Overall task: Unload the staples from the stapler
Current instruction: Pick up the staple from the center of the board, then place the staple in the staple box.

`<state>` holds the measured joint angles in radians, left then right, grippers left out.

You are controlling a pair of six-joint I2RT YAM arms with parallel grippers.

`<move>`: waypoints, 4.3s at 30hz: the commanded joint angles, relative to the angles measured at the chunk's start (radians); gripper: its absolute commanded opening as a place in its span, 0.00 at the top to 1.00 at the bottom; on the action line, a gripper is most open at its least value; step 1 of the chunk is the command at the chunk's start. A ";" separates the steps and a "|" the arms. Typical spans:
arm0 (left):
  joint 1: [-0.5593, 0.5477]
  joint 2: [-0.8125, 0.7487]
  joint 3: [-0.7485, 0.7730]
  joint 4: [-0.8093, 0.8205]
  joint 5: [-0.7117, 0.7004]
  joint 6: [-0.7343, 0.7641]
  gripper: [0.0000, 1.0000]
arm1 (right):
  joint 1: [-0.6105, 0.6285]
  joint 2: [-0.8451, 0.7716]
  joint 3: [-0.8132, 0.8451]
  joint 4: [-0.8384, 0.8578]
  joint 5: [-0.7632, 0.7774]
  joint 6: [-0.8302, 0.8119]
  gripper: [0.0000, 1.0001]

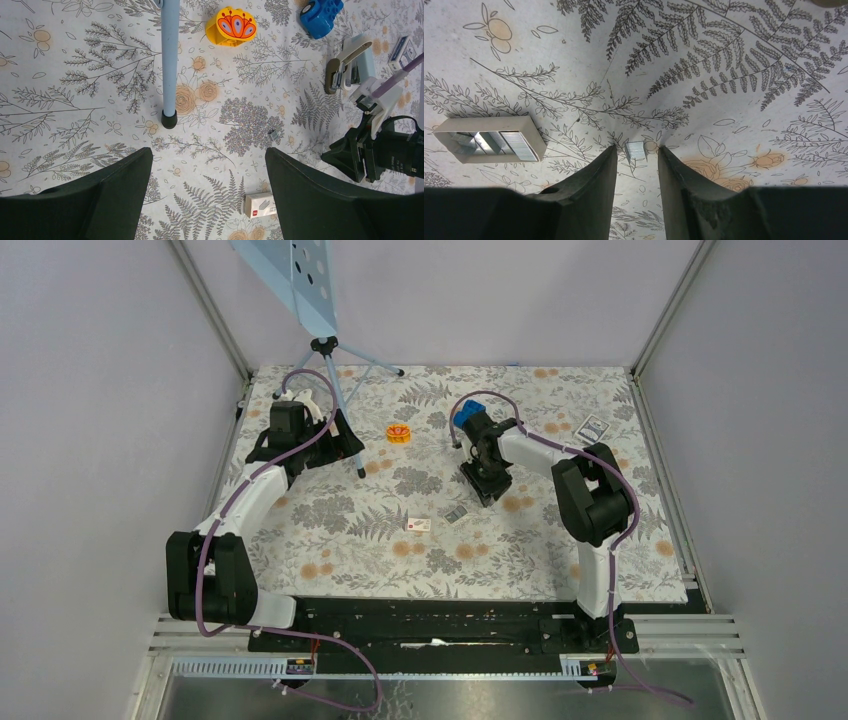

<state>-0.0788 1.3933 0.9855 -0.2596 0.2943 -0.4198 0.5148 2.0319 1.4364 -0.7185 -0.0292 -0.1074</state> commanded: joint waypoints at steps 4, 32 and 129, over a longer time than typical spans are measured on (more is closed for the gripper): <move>0.001 -0.033 -0.003 0.057 0.022 -0.009 0.13 | -0.004 -0.003 -0.006 -0.036 -0.037 0.010 0.62; 0.001 -0.040 -0.005 0.059 0.026 -0.011 0.13 | 0.031 -0.111 0.040 -0.043 -0.053 0.142 0.76; 0.001 -0.050 -0.011 0.057 0.023 -0.011 0.13 | 0.171 -0.025 0.049 0.004 -0.083 0.113 0.38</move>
<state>-0.0788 1.3808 0.9730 -0.2420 0.3073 -0.4271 0.6910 1.9934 1.4876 -0.6991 -0.0937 0.0200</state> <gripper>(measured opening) 0.874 0.616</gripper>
